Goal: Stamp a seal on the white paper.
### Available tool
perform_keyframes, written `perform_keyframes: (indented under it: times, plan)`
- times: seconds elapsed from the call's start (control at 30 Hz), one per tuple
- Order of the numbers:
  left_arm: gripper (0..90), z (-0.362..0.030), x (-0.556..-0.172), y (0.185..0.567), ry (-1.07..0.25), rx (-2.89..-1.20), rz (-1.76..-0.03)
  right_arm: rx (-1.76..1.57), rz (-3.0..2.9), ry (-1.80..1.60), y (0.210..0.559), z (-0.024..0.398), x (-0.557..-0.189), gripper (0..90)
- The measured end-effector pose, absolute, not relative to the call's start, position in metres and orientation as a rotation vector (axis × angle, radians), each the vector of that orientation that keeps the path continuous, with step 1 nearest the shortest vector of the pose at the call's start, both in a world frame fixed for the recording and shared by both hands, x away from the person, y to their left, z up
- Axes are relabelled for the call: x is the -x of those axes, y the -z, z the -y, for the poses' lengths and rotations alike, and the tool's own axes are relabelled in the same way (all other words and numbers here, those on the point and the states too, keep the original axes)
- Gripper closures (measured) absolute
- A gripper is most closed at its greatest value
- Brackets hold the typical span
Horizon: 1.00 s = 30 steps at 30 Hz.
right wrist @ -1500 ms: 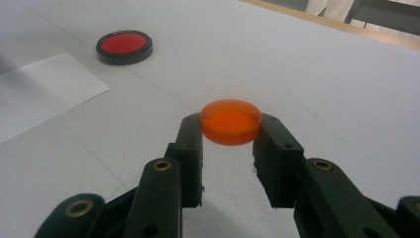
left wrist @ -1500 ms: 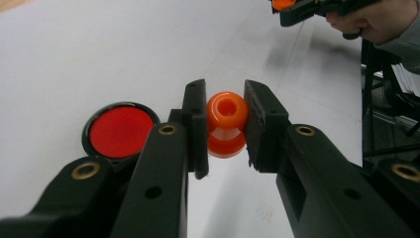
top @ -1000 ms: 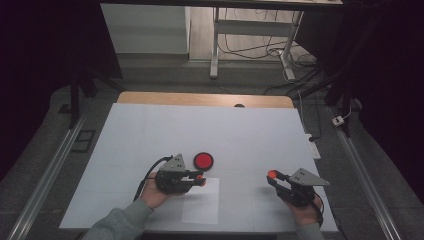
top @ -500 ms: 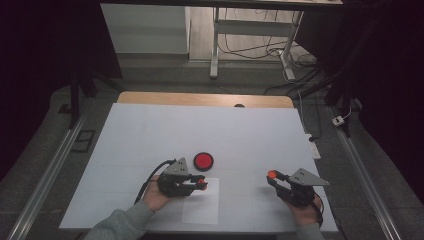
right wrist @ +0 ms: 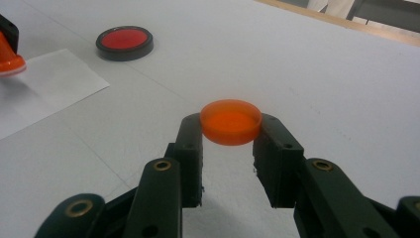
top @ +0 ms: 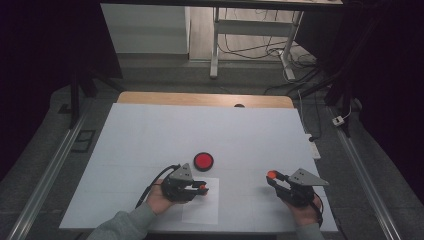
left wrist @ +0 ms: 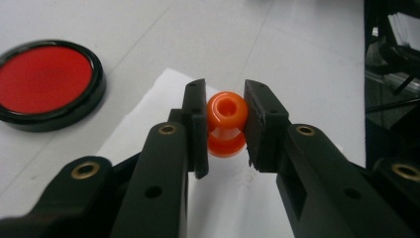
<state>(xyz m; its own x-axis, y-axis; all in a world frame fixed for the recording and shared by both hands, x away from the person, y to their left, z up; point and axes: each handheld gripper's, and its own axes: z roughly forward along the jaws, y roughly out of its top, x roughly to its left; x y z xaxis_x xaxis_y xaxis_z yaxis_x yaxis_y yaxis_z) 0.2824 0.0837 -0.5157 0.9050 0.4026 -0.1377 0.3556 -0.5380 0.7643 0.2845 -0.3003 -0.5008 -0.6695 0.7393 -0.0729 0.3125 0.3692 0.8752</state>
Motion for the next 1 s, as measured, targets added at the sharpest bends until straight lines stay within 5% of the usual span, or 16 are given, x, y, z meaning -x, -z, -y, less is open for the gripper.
perform_keyframes:
  times: [1.0]
  plan:
    - [72.5,-0.082,-0.2853,0.5252,-0.113,-2.23,-0.56,-0.909,-2.176,-1.244,0.5008,0.3004,-0.2843,64.6]
